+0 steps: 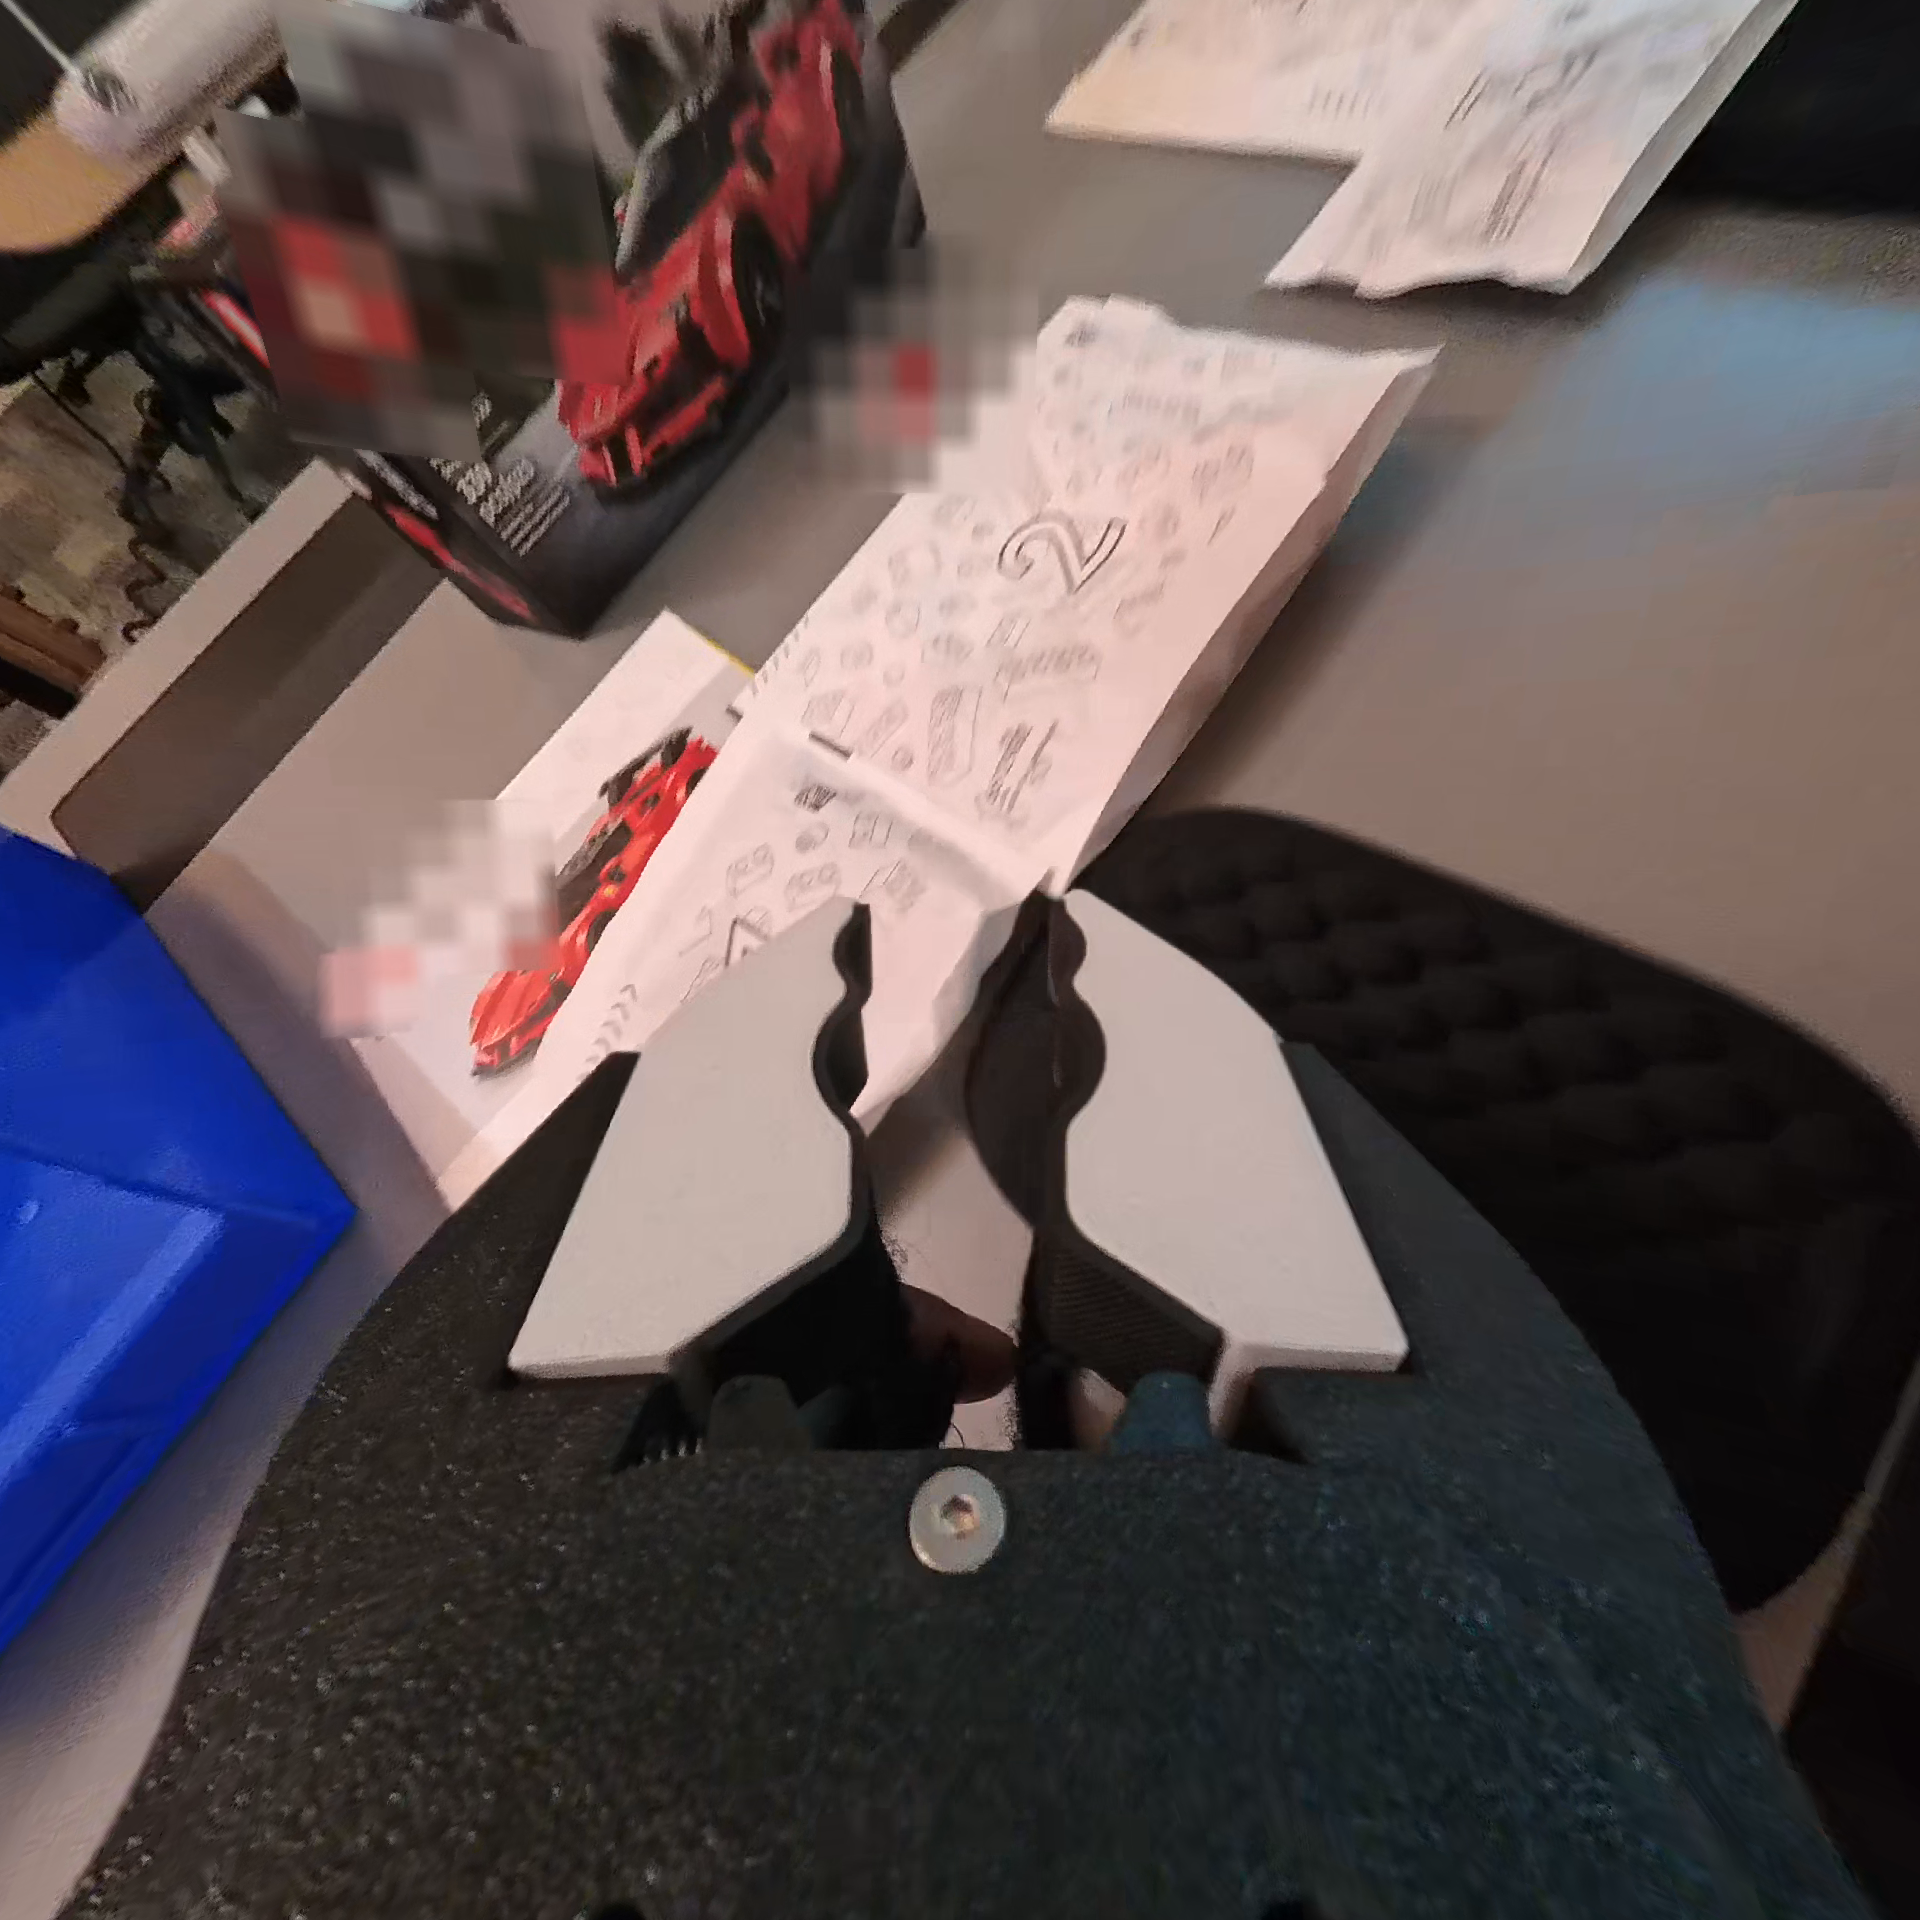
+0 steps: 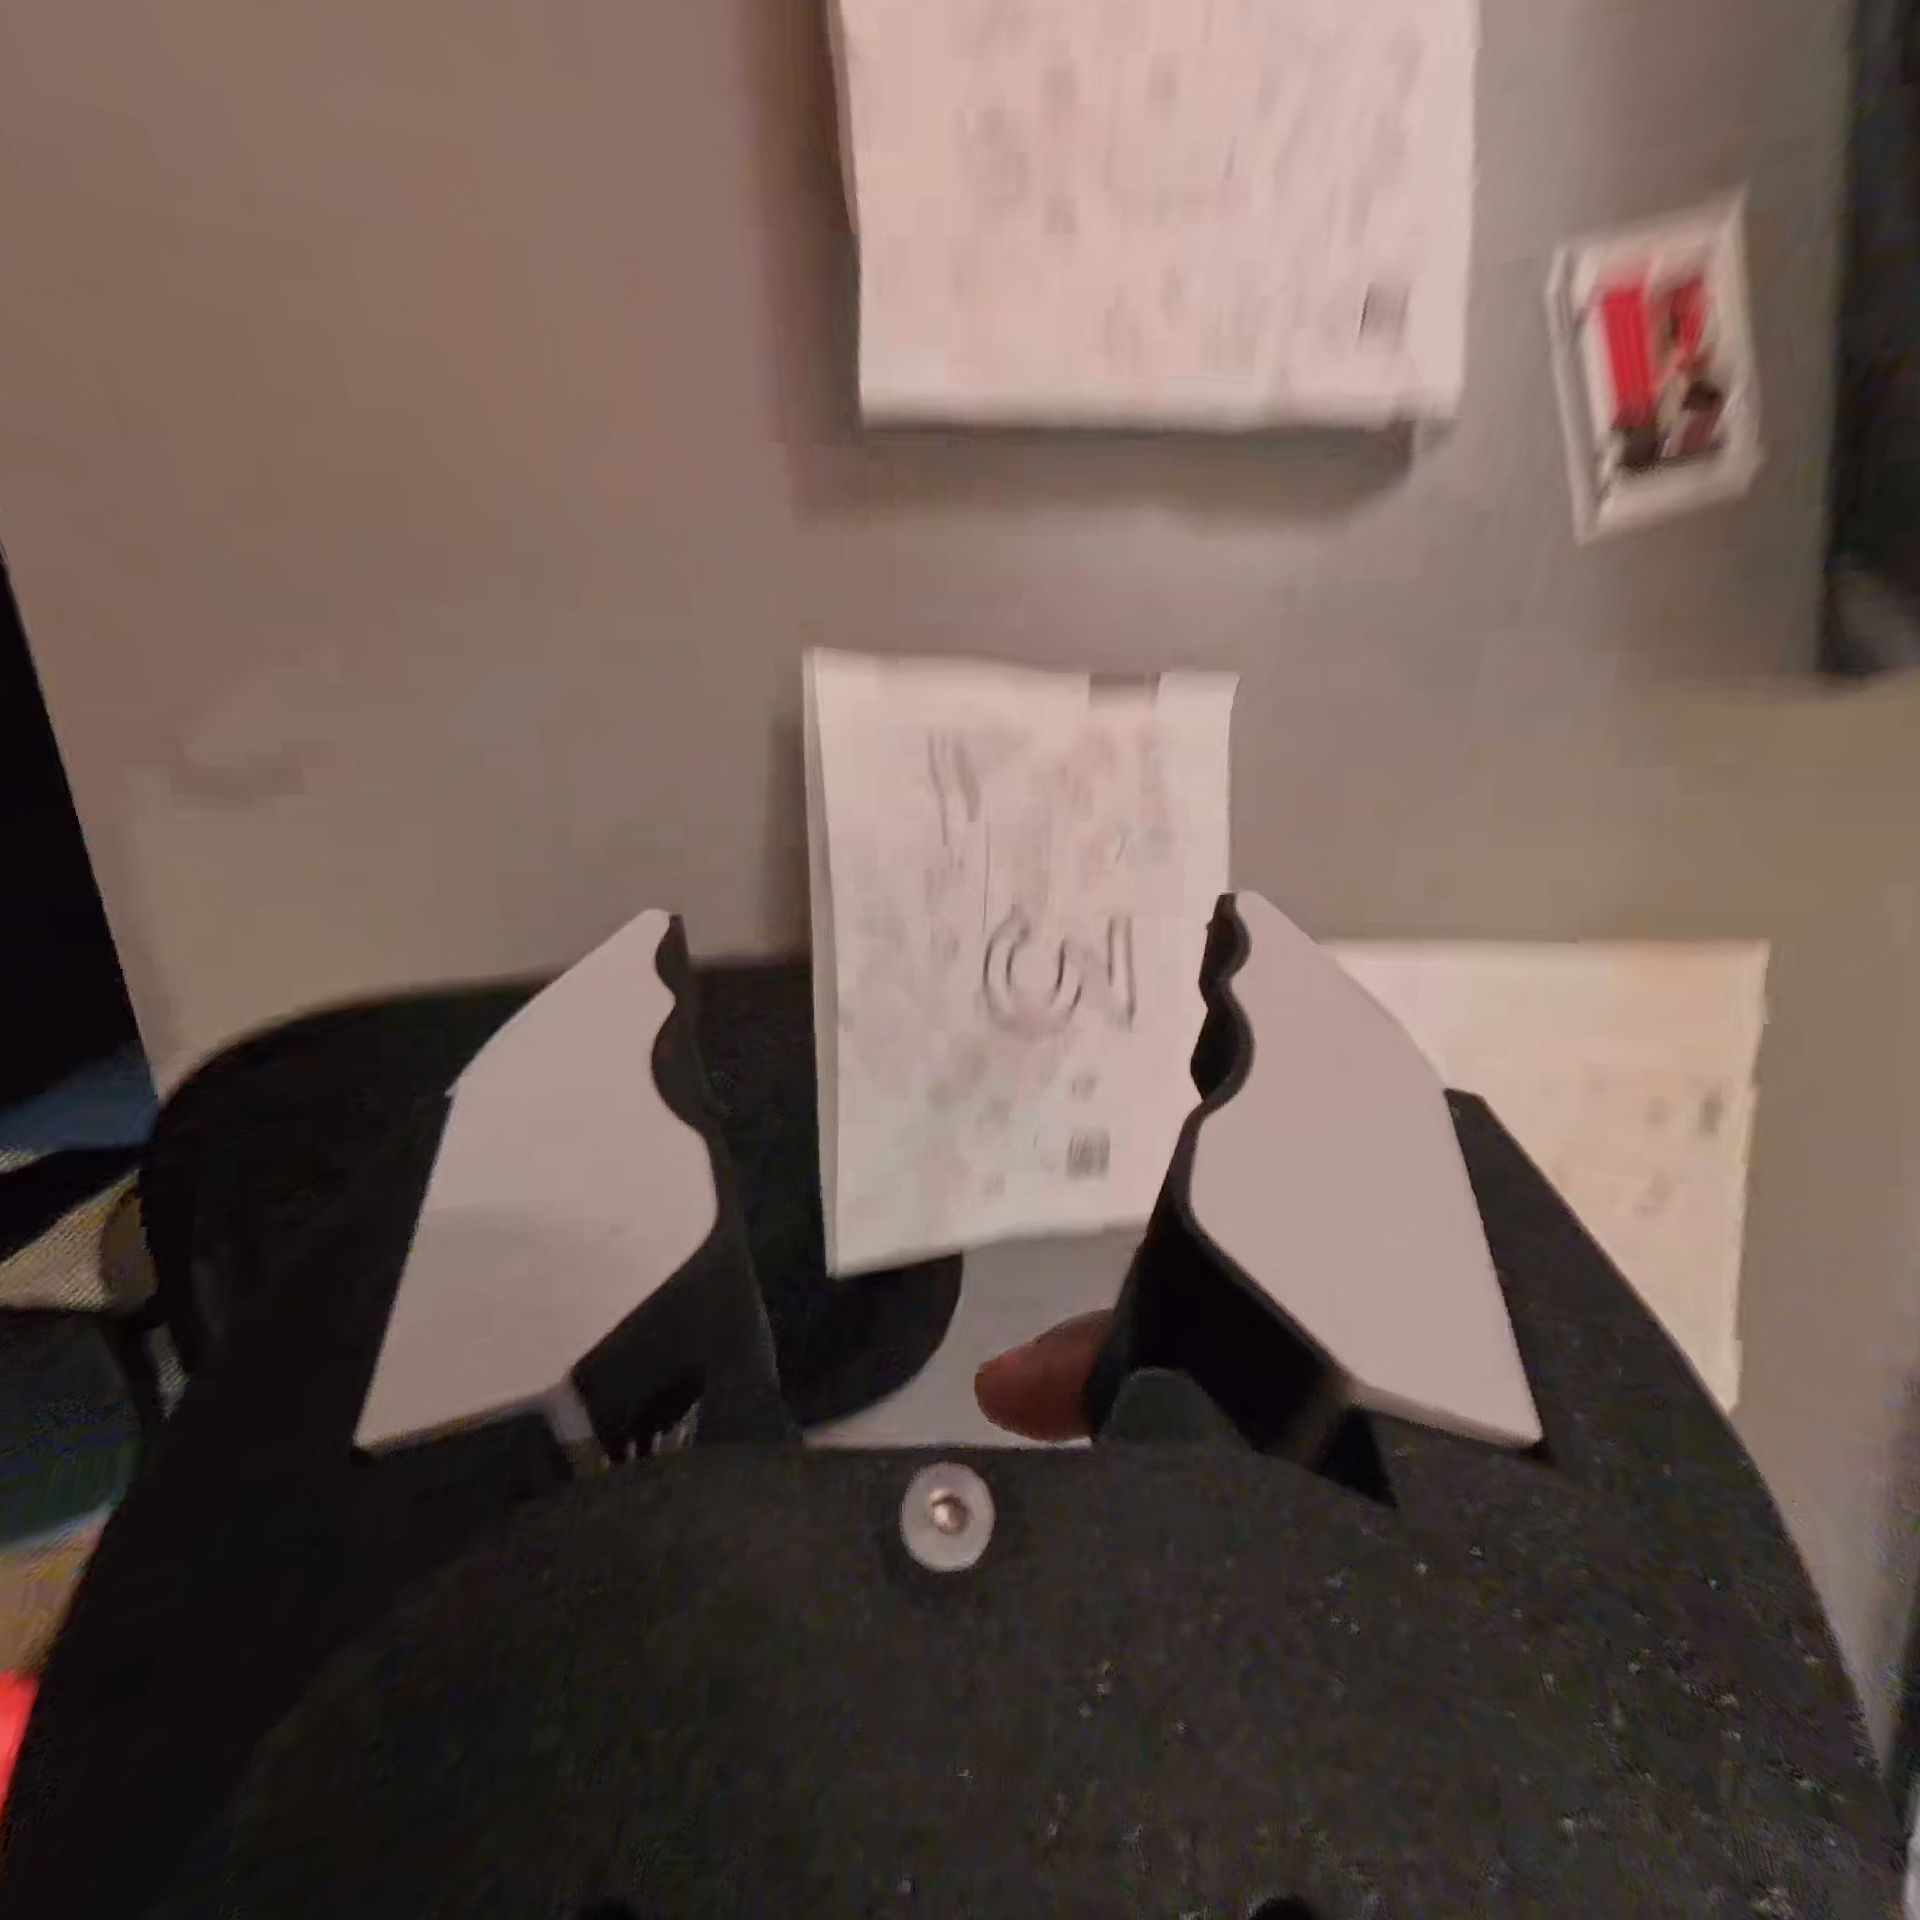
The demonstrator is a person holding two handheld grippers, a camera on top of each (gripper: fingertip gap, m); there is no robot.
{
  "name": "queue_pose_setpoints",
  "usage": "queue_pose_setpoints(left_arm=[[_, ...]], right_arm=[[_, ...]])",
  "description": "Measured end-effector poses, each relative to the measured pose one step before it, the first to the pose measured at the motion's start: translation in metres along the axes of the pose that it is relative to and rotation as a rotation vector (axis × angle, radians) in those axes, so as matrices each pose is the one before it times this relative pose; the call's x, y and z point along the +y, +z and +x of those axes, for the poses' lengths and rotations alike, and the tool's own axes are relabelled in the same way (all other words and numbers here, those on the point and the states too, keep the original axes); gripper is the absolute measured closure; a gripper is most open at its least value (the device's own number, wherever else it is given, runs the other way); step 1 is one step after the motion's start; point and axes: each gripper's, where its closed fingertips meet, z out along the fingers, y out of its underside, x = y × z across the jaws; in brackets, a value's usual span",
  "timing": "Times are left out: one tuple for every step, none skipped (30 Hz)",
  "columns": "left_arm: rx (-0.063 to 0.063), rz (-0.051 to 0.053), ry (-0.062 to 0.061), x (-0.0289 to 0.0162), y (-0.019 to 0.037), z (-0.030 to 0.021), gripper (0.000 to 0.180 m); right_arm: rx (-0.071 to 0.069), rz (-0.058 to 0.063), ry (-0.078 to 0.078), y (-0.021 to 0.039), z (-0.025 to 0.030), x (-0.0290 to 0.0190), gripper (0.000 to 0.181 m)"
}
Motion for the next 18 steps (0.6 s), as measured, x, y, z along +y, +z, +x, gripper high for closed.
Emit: queue_pose_setpoints(left_arm=[[-0.0044,0.0217,-0.0096,-0.00620,0.00089,0.00422,0.147],[0.0036,0.0141,-0.0137,-0.00495,0.00223,0.00509,0.146],[0.0227,0.0076,-0.0114,-0.00384,0.00342,0.00821,0.143],[0.0297,0.0068,-0.0116,-0.00350,0.00461,0.00854,0.138],[0.0306,0.0078,-0.0112,-0.00358,0.00522,0.00817,0.136],[0.0230,0.0055,-0.0036,-0.00315,0.00562,0.00630,0.135],[0.0088,-0.0003,0.0050,-0.00262,0.00557,0.00375,0.135],[-0.0009,-0.0091,0.0098,-0.00227,0.00511,0.00191,0.135],[0.0061,-0.0091,0.0116,-0.00307,0.00401,0.00296,0.134],[0.0082,0.0012,0.0111,-0.00422,0.00273,0.00345,0.134],[0.0052,0.0121,0.0108,-0.00513,0.00171,0.00315,0.134],[0.0049,0.0125,0.0086,-0.00494,0.00164,0.00400,0.134],[0.0067,0.0049,0.0056,-0.00310,0.00247,0.00302,0.135],[0.0024,-0.0013,0.0045,-0.00229,0.00253,0.00185,0.135],[-0.0015,-0.0036,0.0043,-0.00232,0.00225,0.00098,0.135],[0.0044,-0.0009,0.0069,-0.00296,0.00186,0.00164,0.135],[0.0059,0.0035,-0.0006,-0.00341,0.00162,0.00180,0.136],[0.0021,0.0042,-0.0130,-0.00302,0.00212,0.00116,0.136]], right_arm=[[-0.0006,-0.0452,0.0318,0.00061,-0.00132,0.01917,0.087],[0.0051,-0.0279,0.0252,0.00280,-0.00075,0.01450,0.087],[0.0083,-0.0147,0.0146,0.00425,0.00017,0.01044,0.089],[0.0133,0.0037,0.0052,0.00462,0.00107,0.00526,0.096],[0.0200,0.0232,0.0011,0.00436,0.00250,0.00043,0.110],[0.0011,0.0311,-0.0070,0.00478,0.00032,-0.00262,0.123],[-0.0021,0.0288,-0.0068,0.00338,0.00053,-0.00378,0.132],[0.0205,0.0209,-0.0052,0.00348,0.00422,-0.00430,0.136],[0.0096,0.0134,-0.0111,0.00371,0.00297,-0.00467,0.142],[0.0022,0.0122,-0.0177,0.00368,0.00172,-0.00365,0.143],[0.0070,0.0113,-0.0216,0.00382,0.00249,-0.00284,0.143],[-0.0042,0.0022,-0.0202,0.00436,0.00115,-0.00128,0.144],[-0.0090,0.0023,-0.0104,0.00411,0.00048,-0.00140,0.143],[-0.0004,0.0229,0.0003,0.00229,0.00214,-0.00481,0.143],[-0.0189,0.0180,0.0034,0.00202,-0.00065,-0.00473,0.143],[-0.0178,0.0202,-0.0038,0.00253,-0.00143,-0.00430,0.143],[-0.0033,0.0220,-0.0046,0.00231,-0.00067,-0.00411,0.143],[-0.0031,0.0205,0.0038,0.00174,-0.00110,-0.00311,0.142]])
